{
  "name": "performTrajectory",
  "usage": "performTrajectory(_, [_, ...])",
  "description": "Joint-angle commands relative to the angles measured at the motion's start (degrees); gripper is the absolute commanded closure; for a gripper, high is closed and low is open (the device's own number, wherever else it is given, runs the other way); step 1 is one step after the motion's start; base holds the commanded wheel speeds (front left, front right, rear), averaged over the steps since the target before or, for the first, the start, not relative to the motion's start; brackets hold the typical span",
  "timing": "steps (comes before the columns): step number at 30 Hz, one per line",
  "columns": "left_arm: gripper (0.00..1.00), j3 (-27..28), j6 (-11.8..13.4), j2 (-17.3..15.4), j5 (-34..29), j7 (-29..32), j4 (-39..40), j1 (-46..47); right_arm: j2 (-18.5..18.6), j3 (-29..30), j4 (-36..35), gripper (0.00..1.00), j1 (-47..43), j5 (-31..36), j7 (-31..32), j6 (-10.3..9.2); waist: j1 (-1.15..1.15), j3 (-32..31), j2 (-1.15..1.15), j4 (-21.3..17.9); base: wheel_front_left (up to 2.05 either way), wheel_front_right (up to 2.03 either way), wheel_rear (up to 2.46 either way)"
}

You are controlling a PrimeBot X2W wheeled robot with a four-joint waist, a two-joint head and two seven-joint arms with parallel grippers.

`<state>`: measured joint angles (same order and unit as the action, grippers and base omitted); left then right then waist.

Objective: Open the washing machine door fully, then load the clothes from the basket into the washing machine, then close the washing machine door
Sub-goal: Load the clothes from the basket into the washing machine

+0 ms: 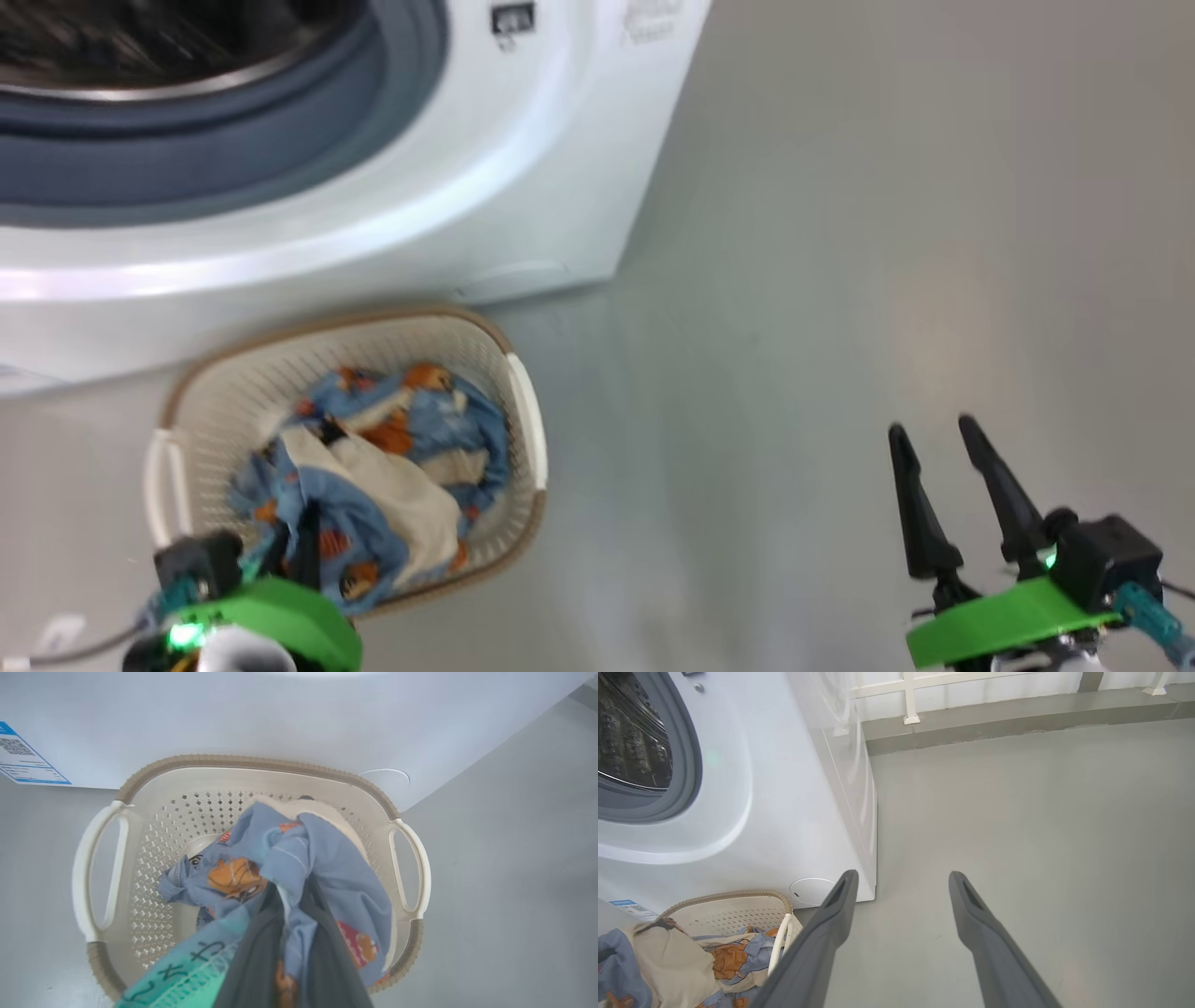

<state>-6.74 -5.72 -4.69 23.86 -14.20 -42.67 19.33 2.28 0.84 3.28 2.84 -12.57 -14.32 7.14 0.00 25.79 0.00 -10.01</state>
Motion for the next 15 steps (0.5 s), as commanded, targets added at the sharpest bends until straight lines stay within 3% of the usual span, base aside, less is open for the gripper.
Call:
performTrajectory(1, [1.00, 2.5, 0.4, -0.6, -1.1, -0.8, 3.4, -3.3, 0.6, -0.9, -0.9, 0.00, -2.0, 0.7, -0.7, 0.35, 0.00, -11.0, 0.00, 6.7, 0.00, 0.00, 0.00])
performTrajectory(15, [1.00, 5.2, 0.7, 1.8, -5.1, -0.8, 26.1, -21.4, 0.6, 0.6, -1.4, 0.00, -9.9, 2.9, -0.7, 0.35, 0.00, -23.2, 0.00, 9.2, 0.00, 0.00, 0.00])
